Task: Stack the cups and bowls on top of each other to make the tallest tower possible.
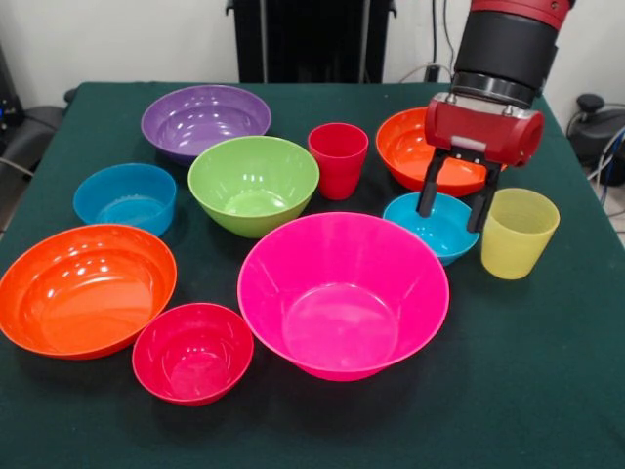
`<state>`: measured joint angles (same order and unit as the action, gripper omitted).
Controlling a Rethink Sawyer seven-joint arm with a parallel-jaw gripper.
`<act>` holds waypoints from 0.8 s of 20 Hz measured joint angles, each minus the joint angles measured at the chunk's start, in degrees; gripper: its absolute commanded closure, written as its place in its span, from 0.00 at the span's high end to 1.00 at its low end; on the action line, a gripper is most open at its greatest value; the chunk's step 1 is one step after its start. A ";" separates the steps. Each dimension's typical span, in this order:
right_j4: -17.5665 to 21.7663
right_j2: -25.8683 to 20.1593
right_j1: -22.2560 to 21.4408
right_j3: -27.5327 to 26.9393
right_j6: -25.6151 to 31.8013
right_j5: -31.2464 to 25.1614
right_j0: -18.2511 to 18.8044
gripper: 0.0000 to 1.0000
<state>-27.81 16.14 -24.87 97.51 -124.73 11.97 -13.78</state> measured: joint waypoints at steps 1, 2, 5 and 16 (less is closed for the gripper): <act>0.14 0.00 -0.09 -0.26 0.00 -0.63 0.22 1.00; 0.59 0.00 -0.25 -1.07 0.00 -2.50 0.88 1.00; 1.12 0.02 -0.27 -2.51 0.00 -5.24 1.85 1.00; 1.30 0.73 0.47 -7.92 0.00 -10.31 2.53 1.00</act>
<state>-26.51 16.88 -24.40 89.59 -124.73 1.66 -11.25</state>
